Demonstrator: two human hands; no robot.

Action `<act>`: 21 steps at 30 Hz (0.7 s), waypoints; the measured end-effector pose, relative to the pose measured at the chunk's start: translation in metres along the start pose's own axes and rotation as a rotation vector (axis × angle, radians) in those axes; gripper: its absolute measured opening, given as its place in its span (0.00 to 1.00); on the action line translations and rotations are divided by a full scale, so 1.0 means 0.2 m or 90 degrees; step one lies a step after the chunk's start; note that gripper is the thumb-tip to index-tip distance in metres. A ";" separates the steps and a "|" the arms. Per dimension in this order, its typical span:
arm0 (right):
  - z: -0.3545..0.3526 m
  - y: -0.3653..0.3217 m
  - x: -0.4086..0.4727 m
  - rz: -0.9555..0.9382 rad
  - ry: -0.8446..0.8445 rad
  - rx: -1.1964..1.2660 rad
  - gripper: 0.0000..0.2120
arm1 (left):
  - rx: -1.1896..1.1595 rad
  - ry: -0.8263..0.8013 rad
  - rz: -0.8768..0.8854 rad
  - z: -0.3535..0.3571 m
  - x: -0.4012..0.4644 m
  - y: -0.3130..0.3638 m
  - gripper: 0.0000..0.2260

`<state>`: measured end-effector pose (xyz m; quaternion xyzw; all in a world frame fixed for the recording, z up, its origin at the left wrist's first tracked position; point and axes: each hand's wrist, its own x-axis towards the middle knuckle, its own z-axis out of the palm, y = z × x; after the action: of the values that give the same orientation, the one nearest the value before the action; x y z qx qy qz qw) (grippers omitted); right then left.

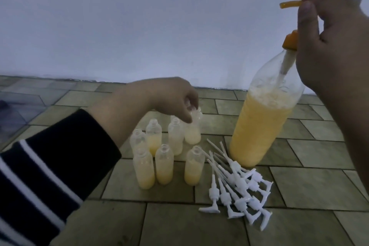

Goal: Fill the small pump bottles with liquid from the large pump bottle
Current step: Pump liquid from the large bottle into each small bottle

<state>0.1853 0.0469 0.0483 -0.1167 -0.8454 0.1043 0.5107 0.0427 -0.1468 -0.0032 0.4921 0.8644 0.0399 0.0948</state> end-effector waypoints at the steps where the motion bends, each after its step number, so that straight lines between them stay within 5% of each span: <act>1: 0.00 0.00 0.00 -0.002 -0.001 -0.012 0.21 | -0.040 0.030 -0.003 -0.04 -0.01 -0.01 0.15; 7: 0.01 0.00 0.01 -0.009 0.008 -0.001 0.20 | -0.365 0.211 0.002 -0.15 -0.06 -0.06 0.13; 15: 0.02 0.02 0.02 -0.007 0.005 0.001 0.20 | -0.934 0.290 0.038 -0.08 0.02 0.01 0.08; 21: 0.00 0.02 0.01 -0.024 -0.020 -0.020 0.19 | -0.996 0.302 0.066 -0.11 0.03 0.11 0.16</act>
<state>0.1839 0.0516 0.0493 -0.1074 -0.8567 0.0834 0.4976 0.0534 -0.1292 0.0203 0.3013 0.5599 0.7387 0.2237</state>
